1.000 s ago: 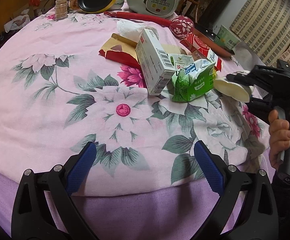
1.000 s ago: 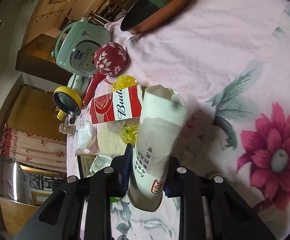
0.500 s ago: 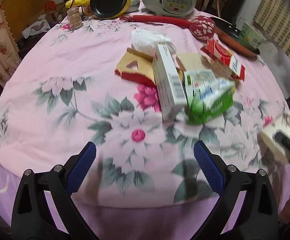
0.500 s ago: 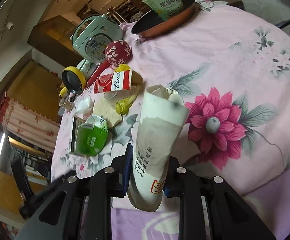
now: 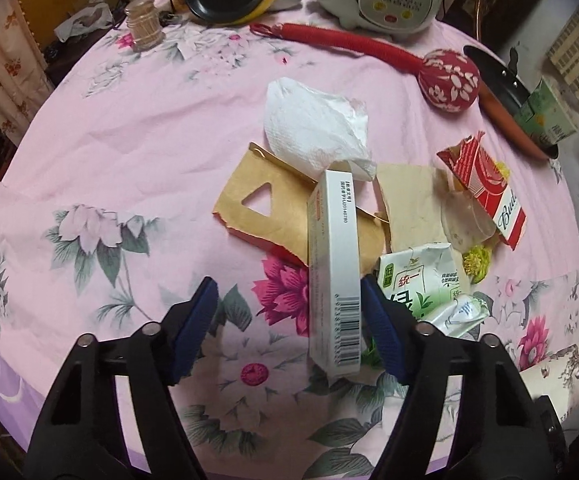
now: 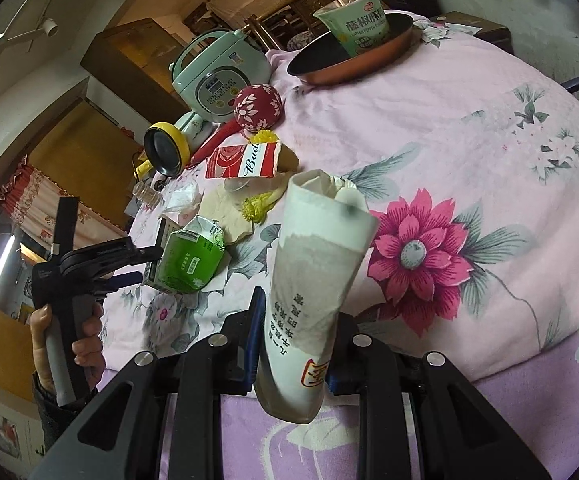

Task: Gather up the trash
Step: 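Grasp the white box with the left tool while the right tool holds the cup, then carry the white cup and white box toward the red wastebasket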

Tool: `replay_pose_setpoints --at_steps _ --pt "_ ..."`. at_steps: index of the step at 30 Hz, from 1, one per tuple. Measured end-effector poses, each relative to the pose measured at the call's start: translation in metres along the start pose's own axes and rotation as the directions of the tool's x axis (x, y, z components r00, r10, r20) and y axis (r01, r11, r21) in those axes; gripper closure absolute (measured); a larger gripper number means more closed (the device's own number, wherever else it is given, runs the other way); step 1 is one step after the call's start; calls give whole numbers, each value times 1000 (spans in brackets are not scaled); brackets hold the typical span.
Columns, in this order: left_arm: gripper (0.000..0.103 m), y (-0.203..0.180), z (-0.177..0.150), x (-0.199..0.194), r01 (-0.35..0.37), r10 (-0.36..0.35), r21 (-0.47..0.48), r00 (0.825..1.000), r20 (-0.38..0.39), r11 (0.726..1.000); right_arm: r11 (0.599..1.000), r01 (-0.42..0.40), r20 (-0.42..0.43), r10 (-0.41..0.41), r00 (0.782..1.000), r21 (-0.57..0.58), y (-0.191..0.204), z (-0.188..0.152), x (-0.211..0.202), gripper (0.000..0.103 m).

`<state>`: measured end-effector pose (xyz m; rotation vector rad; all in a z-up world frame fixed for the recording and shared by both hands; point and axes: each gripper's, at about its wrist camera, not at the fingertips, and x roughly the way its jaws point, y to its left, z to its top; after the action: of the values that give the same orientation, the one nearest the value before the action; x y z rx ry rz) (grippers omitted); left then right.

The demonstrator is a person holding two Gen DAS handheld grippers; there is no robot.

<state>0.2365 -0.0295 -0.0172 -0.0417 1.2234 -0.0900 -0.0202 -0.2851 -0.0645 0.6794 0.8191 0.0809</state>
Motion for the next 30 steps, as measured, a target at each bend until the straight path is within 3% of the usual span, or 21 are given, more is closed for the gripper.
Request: replay_pose_setpoints --at_steps 3,5,9,14,24,30 --pt "45 -7 4 10 -22 22 16 1000 -16 1000 1000 -6 -3 6 1000 -1 -1 0 1 78" --pt "66 -8 5 20 -22 22 15 999 -49 1000 1000 -6 -4 6 1000 -2 -2 0 2 78" --pt "87 -10 4 27 -9 11 21 997 -78 1000 1000 -1 -5 1 1000 -2 -4 1 3 78" --pt "86 -11 -5 13 -29 31 44 999 -32 999 1000 2 -3 -2 1000 3 -4 1 2 78" --pt "86 -1 -30 -34 0 -2 58 999 45 998 1000 -6 2 6 1000 -24 12 -5 -1 78" --pt "86 -1 -60 -58 -6 -8 148 995 95 989 997 -22 -8 21 1000 -78 36 -15 -3 78"
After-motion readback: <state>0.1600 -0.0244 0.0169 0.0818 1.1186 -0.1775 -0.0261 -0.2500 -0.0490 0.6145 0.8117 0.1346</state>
